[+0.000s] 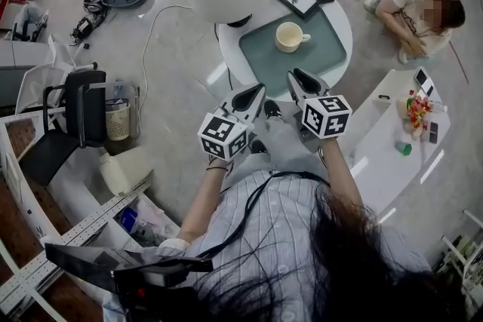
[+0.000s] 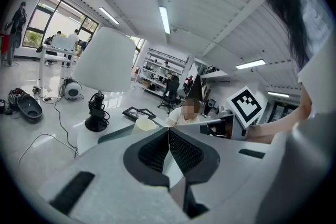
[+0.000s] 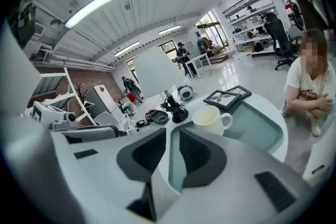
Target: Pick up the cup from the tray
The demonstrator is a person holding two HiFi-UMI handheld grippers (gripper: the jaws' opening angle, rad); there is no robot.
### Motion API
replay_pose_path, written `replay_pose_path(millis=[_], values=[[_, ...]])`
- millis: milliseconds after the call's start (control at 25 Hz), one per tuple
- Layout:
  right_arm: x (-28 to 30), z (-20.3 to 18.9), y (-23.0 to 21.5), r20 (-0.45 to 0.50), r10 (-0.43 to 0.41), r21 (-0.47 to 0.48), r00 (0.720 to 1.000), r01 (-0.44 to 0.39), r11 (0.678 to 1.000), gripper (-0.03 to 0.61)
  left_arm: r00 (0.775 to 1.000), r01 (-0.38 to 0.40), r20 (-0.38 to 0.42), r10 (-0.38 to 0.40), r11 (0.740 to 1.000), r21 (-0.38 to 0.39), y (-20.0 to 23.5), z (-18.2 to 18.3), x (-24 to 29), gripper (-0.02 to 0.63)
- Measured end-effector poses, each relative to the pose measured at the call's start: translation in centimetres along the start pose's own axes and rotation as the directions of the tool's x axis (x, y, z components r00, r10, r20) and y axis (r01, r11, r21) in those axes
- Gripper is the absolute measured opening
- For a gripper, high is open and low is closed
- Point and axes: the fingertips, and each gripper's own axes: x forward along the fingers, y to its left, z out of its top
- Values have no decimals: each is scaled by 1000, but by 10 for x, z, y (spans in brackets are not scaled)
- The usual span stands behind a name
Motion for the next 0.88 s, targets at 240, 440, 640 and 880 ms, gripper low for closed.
replay_pose_path(millis=[240, 440, 640, 880], values=[[32, -3, -35, -60, -29, -11, 998, 29, 1000, 70, 1000, -4, -29, 4, 1000, -7, 17, 1, 28, 12], [59, -5, -53, -101, -15, -41, 995, 11, 999, 200, 999, -10, -39, 9, 1000, -16, 28, 2, 46, 12], [84, -15, -73, -157, -52, -79, 986, 40, 996, 284, 998, -17, -53, 16, 1000, -24, 38, 5, 61, 12], [107, -21, -93, -150, -129, -114, 980, 113, 987, 364, 998, -28, -63, 27, 999, -27, 46, 5, 70, 13]])
